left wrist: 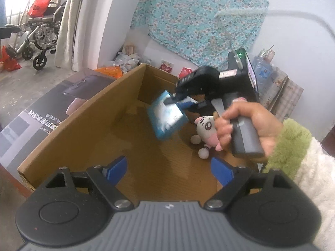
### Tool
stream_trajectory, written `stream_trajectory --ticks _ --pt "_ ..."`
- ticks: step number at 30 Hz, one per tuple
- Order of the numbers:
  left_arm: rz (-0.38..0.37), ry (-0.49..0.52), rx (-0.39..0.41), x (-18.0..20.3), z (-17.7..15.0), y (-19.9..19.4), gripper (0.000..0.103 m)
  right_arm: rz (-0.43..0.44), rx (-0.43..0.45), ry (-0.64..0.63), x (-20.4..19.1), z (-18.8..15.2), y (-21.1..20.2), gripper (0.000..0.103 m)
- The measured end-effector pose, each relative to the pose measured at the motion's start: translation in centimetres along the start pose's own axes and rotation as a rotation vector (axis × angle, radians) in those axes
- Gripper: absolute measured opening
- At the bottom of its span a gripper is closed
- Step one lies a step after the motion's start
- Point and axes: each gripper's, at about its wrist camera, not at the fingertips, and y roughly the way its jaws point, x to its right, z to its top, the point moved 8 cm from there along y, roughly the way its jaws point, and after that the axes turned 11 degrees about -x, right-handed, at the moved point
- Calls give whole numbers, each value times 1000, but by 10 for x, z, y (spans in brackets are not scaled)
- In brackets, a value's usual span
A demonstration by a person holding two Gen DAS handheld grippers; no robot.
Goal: Organize soft objects
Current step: 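Lower the blue bandage box into the cardboard box and open the right tool, then move the right tool back to the pile of items beside the bed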
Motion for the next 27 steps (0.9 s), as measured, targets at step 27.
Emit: stream_trajectory --ticks 27 --pt "9 -31 1 -8 -8 -12 88 81 -104 227 14 -5 65 32"
